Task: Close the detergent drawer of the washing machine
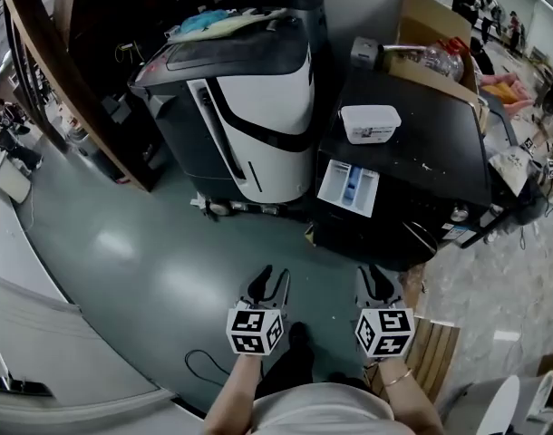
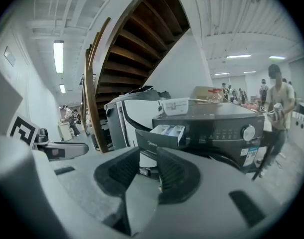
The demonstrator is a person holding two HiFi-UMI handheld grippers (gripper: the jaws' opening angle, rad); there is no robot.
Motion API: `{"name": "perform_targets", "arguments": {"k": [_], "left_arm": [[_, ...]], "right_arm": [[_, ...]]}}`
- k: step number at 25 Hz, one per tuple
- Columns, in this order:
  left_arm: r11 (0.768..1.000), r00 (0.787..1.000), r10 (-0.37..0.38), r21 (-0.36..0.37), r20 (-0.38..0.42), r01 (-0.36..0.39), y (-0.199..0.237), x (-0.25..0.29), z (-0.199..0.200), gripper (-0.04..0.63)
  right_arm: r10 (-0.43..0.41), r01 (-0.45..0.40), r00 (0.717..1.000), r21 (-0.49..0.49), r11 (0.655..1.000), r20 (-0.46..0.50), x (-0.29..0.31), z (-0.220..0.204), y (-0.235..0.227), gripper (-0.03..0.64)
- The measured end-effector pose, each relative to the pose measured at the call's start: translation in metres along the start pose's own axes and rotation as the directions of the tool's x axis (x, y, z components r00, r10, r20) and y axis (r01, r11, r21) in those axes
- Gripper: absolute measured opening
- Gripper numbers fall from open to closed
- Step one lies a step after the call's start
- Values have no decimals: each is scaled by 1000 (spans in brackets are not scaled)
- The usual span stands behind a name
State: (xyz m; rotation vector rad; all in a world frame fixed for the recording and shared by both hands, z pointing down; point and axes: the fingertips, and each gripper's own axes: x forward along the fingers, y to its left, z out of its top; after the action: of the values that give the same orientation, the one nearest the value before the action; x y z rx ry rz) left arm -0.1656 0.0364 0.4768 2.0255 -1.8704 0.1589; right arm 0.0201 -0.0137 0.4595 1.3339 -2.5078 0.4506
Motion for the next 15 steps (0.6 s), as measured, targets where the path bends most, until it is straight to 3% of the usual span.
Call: {"name": "perform_targets", "arguments": {"k": [15], "left_arm": [[980, 983, -182, 72, -37, 184, 29, 75, 37, 137]], "right_arm": [[-191, 191, 982, 78, 978, -13, 42, 11, -15, 91]]}}
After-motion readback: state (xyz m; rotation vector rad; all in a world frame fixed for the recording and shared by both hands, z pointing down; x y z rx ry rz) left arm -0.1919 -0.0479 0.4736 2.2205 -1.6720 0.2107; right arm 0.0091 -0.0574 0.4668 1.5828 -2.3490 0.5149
